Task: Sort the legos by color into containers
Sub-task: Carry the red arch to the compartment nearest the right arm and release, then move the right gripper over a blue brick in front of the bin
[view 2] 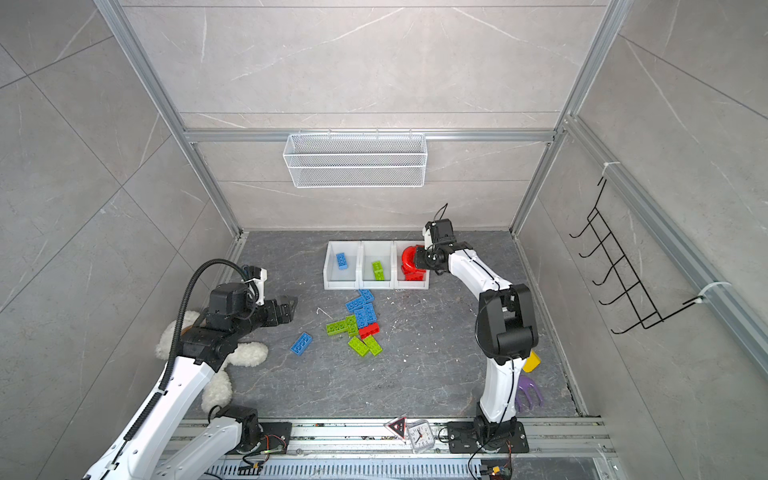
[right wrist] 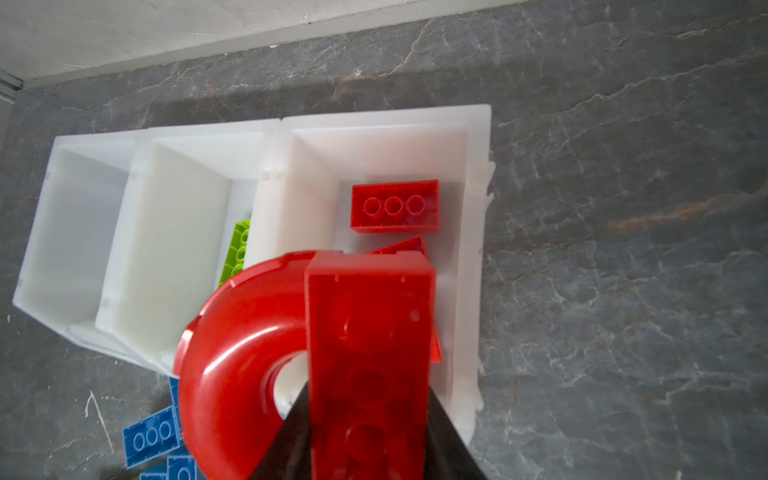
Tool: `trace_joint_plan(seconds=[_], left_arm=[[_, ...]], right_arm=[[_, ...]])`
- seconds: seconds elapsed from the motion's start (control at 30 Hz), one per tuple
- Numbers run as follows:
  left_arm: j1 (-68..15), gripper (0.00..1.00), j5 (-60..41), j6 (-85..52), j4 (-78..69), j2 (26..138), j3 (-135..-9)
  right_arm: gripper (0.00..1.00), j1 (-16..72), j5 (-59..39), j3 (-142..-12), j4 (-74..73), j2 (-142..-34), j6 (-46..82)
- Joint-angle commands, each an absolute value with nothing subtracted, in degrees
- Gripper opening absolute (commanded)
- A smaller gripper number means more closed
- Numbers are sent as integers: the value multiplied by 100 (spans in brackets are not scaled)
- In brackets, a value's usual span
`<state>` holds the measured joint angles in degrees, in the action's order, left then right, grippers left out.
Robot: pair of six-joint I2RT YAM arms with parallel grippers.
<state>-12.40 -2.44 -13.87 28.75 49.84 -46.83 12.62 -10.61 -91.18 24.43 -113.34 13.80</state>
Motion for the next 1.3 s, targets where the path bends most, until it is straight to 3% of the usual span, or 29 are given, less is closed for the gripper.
trace_joint_plan(seconds=[0.0,0.2,0.43,0.5,0.9,1.1,1.27], left_arm=[[-1260,100,-76,-1244,2936,4882,-4915],[-1264,100,29,-1199,2937,4768,-4886],[-1265,100,-65,-1130,2947,4711,-4887],[-1264,100,-126,-1125,2943,4716,-4898],[-1263,100,-478,-1103,2742,4782,-4921],[-1263,100,-868,-1046,2541,5184,-5337],[-1260,100,-1055,-978,2408,5516,-5493]], right_arm=[[22,1240,-1135,-9564,2725,-11696,1275],[26,1226,-1037,-9989,2955,-12146,1222],[53,1223,-1057,-10050,3019,-12047,1262],[56,1222,-1029,-9939,2990,-11868,1282],[59,1492,-1184,-8089,2600,-9780,1502],[59,2481,-795,-7121,2406,-8837,1699],[59,3314,-448,-6961,2320,-8880,1786]])
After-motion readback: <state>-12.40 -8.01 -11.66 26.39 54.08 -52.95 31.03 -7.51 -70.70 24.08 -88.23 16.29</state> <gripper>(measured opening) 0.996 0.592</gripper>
